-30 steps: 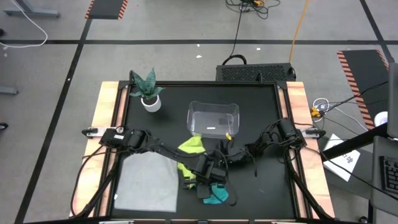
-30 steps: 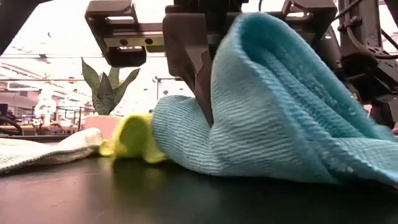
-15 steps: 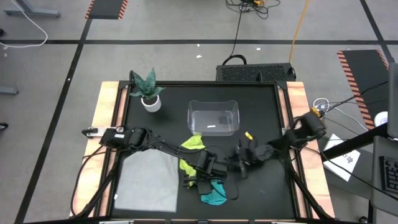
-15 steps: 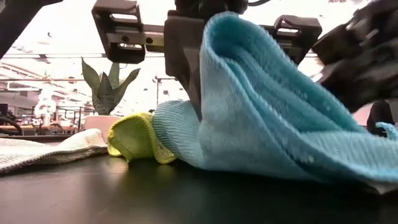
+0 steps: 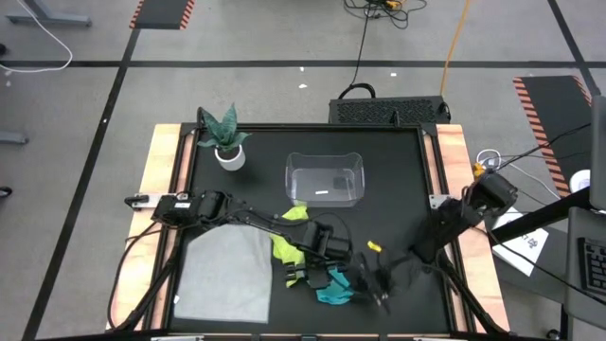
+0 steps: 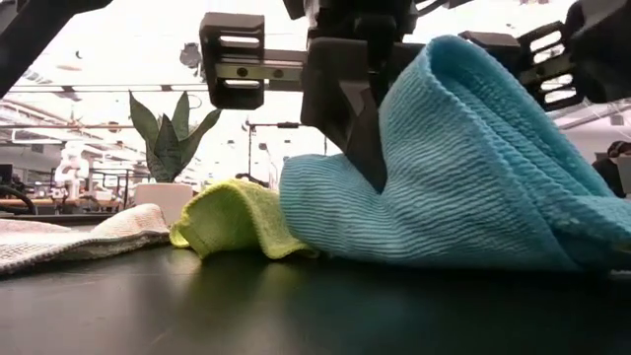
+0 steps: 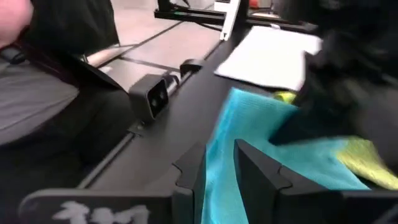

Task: Fold microfiber towels
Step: Fold the blue towel

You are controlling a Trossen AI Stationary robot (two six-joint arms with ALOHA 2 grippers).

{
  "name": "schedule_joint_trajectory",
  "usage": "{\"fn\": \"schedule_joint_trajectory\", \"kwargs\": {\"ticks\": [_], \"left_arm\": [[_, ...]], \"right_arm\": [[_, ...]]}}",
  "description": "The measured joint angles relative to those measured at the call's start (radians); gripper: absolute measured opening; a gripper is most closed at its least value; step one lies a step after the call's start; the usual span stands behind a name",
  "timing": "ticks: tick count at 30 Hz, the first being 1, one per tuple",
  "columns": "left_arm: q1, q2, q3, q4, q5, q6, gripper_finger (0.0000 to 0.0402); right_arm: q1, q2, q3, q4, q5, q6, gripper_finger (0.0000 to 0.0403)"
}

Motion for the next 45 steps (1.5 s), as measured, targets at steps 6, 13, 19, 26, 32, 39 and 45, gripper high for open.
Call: {"fn": "schedule_joint_trajectory", "kwargs": {"ticks": [6,13,19,26,32,39,45], "left_arm": [[0.006,0.0,0.0,0.022,-0.001,0.0,0.0005],[0.021,0.05,0.0,0.023,-0.01,0.0,0.0011],[0.02,0.052,0.0,0.036,-0.025,0.009,0.0014],[0.017,0.05,0.0,0.042,-0.052,0.005,0.0016],[0.007,0.05,0.0,0.032,-0.057,-0.009,0.0016],[0.01,0.049,0.0,0.014,-0.056,-0.022,0.0017],[0.028,0.049,0.0,0.032,-0.027,-0.061,0.0017]], "right_arm": [[0.002,0.134,0.054,-0.051,0.116,0.082,0.0073],[-0.016,0.234,0.058,-0.001,0.162,0.164,0.0073],[-0.007,0.259,0.058,0.043,0.203,0.139,0.0073],[0.006,0.259,0.059,0.037,0.248,0.118,0.0073],[0.01,0.259,0.059,0.036,0.243,0.109,0.0073],[0.034,0.259,0.058,0.091,0.246,0.046,0.0073],[0.052,0.258,0.058,0.102,0.25,0.064,0.0073]]}}
